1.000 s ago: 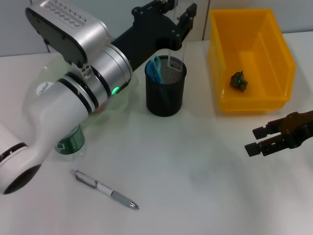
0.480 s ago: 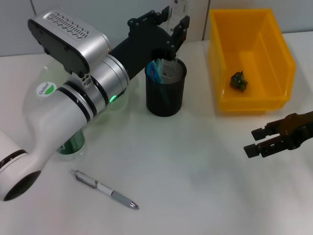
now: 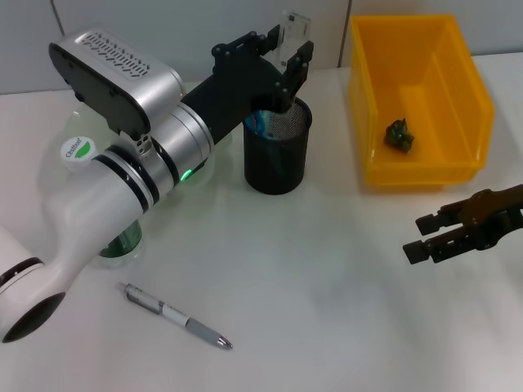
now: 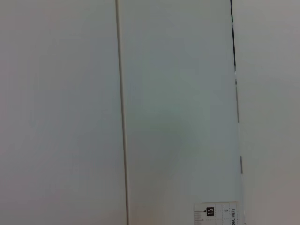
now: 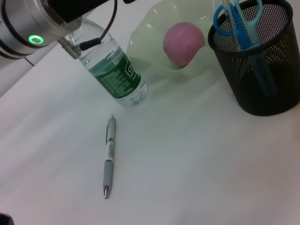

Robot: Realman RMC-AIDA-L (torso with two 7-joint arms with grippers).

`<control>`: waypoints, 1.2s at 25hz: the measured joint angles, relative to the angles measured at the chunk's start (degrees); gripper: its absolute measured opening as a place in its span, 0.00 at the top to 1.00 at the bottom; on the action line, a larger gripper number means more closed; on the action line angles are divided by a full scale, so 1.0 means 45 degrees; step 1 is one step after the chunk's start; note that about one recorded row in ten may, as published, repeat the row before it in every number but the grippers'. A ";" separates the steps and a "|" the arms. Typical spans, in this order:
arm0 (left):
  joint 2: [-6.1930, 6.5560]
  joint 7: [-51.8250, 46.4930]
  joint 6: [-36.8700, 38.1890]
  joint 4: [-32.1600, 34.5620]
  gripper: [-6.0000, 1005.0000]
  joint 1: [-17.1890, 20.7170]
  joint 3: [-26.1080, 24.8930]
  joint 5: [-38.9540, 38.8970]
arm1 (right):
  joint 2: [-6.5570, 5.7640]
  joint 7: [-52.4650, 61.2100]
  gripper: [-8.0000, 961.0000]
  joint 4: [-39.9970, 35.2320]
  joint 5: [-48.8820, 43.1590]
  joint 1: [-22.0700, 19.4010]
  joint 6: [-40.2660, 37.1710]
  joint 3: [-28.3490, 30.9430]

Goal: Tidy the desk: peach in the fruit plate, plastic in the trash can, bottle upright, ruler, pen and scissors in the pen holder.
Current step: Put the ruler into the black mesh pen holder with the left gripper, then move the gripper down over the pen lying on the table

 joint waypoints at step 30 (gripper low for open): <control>0.0015 -0.0922 0.0082 0.0275 0.35 0.0169 0.0330 0.0132 | 0.0121 -0.0070 0.13 0.0011 0.0000 0.0120 0.0020 0.0055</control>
